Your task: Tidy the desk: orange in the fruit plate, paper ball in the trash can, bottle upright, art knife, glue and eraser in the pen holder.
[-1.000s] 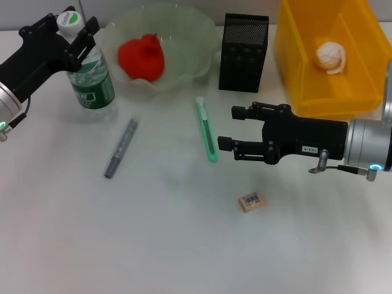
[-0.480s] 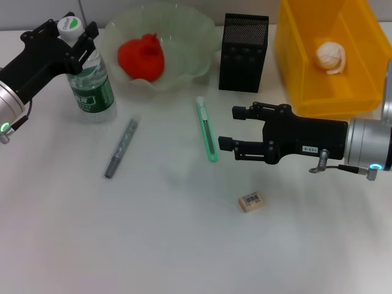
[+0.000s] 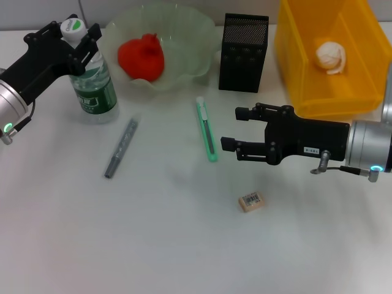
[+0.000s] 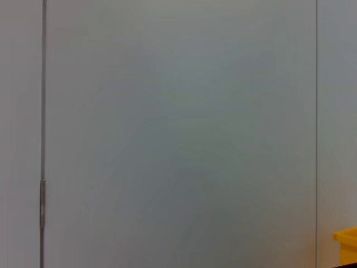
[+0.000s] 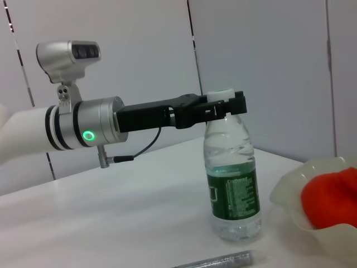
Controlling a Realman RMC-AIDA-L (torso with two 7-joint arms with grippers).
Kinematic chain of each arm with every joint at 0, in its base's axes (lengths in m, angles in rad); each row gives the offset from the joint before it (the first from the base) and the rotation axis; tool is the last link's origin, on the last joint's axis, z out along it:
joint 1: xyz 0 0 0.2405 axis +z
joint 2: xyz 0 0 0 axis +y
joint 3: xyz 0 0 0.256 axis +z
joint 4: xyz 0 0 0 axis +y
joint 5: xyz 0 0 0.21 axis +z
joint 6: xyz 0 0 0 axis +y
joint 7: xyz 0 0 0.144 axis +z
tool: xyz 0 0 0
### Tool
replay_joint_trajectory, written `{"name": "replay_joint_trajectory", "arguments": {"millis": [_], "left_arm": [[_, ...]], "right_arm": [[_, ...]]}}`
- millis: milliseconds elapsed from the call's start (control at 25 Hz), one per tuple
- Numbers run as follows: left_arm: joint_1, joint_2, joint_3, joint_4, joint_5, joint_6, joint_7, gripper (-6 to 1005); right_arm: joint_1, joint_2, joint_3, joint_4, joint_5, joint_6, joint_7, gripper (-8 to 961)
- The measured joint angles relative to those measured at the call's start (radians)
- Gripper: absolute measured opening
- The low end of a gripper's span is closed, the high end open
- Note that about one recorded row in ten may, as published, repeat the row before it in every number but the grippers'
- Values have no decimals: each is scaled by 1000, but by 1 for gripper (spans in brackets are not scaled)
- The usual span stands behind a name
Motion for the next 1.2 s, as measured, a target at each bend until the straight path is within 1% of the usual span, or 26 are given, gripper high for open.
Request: {"name": "replay_joint_trajectory", "arguments": {"millis": [360, 800, 920, 1000, 1040, 1200], "left_arm": [[-2, 0, 1, -10, 0, 1, 25, 435], [-1, 0, 3, -12, -12, 14, 26, 469], [3, 0, 0, -10, -20, 44, 23, 608], [10, 2, -1, -2, -39, 91, 2, 701], [23, 6, -2, 20, -67, 163, -51, 718], [74, 10, -2, 116, -117, 313, -256, 784]], "right_arm": [[0, 1, 0, 3, 1, 0, -1, 764], [0, 1, 0, 3, 3, 0, -1, 764], [1, 1, 0, 3, 3, 0, 0, 764], [1, 1, 1, 2, 3, 0, 2, 764], [1, 1, 4, 1, 3, 0, 2, 764], [1, 1, 10, -1, 3, -1, 4, 764]]}}
